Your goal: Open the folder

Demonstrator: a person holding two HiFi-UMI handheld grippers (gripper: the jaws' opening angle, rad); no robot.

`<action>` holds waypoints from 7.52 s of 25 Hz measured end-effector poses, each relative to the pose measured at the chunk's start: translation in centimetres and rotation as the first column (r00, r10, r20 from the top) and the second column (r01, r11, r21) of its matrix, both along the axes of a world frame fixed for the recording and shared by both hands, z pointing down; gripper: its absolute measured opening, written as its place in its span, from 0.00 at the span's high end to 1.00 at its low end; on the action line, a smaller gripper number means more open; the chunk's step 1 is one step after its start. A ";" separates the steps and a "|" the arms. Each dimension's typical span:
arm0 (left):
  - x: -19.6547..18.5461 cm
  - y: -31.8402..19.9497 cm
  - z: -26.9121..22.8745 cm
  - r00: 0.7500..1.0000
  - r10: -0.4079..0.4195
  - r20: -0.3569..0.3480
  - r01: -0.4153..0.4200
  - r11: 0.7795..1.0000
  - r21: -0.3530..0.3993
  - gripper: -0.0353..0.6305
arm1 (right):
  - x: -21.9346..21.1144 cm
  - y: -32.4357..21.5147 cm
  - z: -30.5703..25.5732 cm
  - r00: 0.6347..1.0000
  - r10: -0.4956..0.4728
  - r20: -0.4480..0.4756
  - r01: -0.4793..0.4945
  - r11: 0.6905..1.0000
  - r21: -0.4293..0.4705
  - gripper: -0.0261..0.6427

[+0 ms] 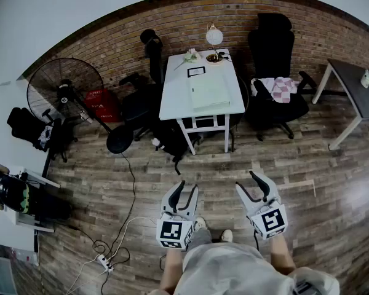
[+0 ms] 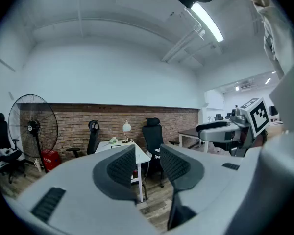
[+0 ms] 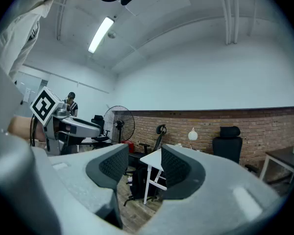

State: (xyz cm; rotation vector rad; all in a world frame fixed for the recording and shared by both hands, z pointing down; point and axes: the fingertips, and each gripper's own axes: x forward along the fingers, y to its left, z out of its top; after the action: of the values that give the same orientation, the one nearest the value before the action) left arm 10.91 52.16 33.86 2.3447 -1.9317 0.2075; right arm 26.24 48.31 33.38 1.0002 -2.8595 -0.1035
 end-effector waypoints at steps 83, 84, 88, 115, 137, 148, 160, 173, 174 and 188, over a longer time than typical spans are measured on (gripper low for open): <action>-16.3 -33.4 3.2 0.992 0.126 -0.014 -0.126 0.992 -0.020 0.71 | -18.0 -31.0 2.4 0.995 0.075 -0.073 -0.074 0.997 0.018 0.65; -16.4 -33.9 3.3 0.992 0.124 -0.016 -0.125 0.992 -0.023 0.71 | -18.0 -31.5 2.7 0.994 0.077 -0.078 -0.078 0.997 -0.003 0.65; -16.7 -36.0 3.6 0.994 0.111 -0.022 -0.111 0.993 -0.032 0.71 | -18.2 -33.7 3.2 0.994 0.074 -0.085 -0.078 0.996 -0.038 0.65; -15.5 -51.2 5.4 1.000 -0.001 0.011 0.002 0.995 -0.095 0.71 | -17.1 -50.5 4.3 0.996 -0.049 -0.072 0.047 0.999 -0.024 0.65; -18.1 -55.9 6.6 0.998 -0.058 0.019 0.060 0.991 -0.123 0.71 | -19.0 -55.5 6.6 0.988 -0.108 -0.110 0.102 0.993 -0.053 0.65; -21.3 -59.5 10.9 1.000 0.011 -0.021 -0.015 0.981 -0.194 0.71 | -23.1 -57.6 10.0 0.973 -0.088 -0.214 0.067 0.992 -0.104 0.65; -22.7 -62.8 18.0 0.987 0.140 -0.081 -0.159 0.935 -0.317 0.71 | -27.2 -58.1 16.5 0.950 -0.071 -0.303 -0.007 0.968 -0.250 0.65; -22.8 -64.6 23.9 0.967 0.225 -0.121 -0.255 0.879 -0.403 0.71 | -28.7 -58.5 22.3 0.895 -0.100 -0.435 -0.033 0.957 -0.289 0.65; -22.8 -64.6 24.3 0.965 0.230 -0.124 -0.261 0.874 -0.410 0.71 | -28.8 -58.4 22.7 0.888 -0.105 -0.448 -0.034 0.956 -0.291 0.65; -22.1 -64.9 29.4 0.948 0.285 -0.143 -0.318 0.805 -0.501 0.71 | -30.4 -56.5 28.8 0.757 -0.277 -0.592 0.068 0.934 -0.350 0.64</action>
State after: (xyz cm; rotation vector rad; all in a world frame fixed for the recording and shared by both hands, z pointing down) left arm -11.22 -12.73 63.29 2.2194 -1.2444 0.5940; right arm -4.15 -8.14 62.13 0.4935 -2.2310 -0.0022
